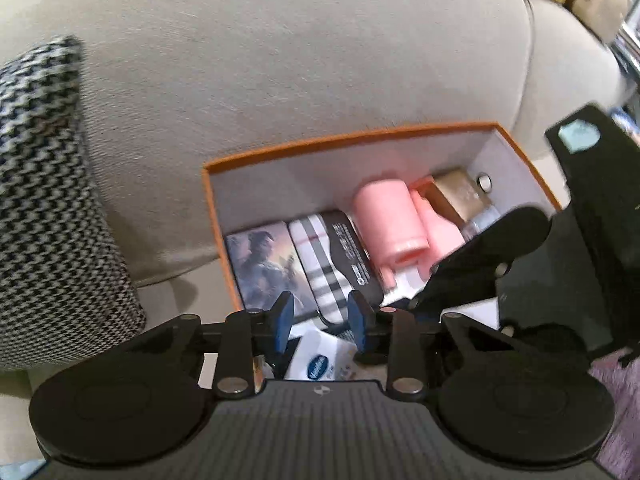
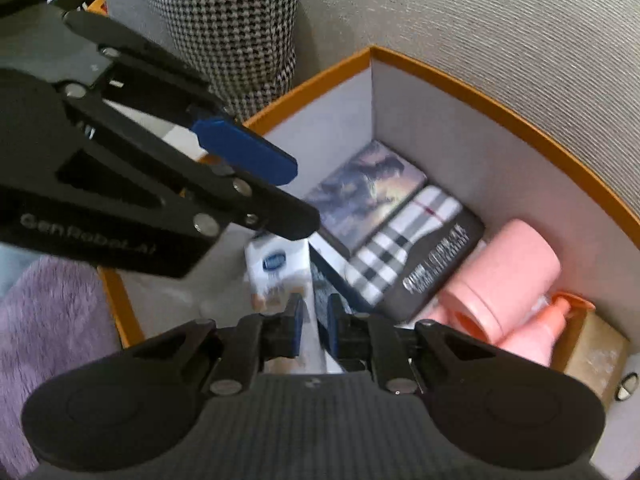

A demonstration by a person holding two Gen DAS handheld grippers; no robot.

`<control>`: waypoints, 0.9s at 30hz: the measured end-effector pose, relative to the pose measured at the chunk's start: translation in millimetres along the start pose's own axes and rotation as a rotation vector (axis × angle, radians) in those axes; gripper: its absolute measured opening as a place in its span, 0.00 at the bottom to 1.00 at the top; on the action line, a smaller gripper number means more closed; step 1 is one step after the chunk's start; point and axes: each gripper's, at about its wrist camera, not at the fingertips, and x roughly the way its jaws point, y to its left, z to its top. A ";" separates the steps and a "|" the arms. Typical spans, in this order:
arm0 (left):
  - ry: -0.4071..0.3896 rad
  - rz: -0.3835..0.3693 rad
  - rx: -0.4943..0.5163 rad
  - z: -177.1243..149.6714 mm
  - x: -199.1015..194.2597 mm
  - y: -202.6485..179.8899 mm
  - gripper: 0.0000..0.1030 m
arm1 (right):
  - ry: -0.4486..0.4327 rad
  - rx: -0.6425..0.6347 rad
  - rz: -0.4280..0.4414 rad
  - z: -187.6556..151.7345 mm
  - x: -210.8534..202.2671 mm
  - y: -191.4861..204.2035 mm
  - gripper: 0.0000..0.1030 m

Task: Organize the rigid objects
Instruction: 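Open the left tool to release the lotion bottle beside the spray can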

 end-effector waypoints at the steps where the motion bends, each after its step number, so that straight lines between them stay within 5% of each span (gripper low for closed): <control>1: -0.009 0.003 -0.011 -0.4 -2.0 2.9 0.35 | 0.008 0.002 0.011 1.7 4.1 0.9 0.15; 7: -0.027 -0.002 -0.028 -2.9 -5.6 7.4 0.35 | 0.049 -0.096 0.021 2.8 14.3 11.1 0.14; 11: -0.017 -0.021 -0.019 -4.9 -3.1 2.7 0.35 | 0.112 -0.159 0.129 5.1 18.6 18.1 0.00; 20: -0.017 -0.038 -0.048 -16.1 -6.3 1.2 0.35 | 0.115 -0.153 0.027 1.8 15.5 15.3 0.06; 27: -0.057 -0.050 -0.022 -26.3 -23.8 -18.0 0.35 | 0.050 -0.088 -0.033 -18.9 -24.8 11.6 0.07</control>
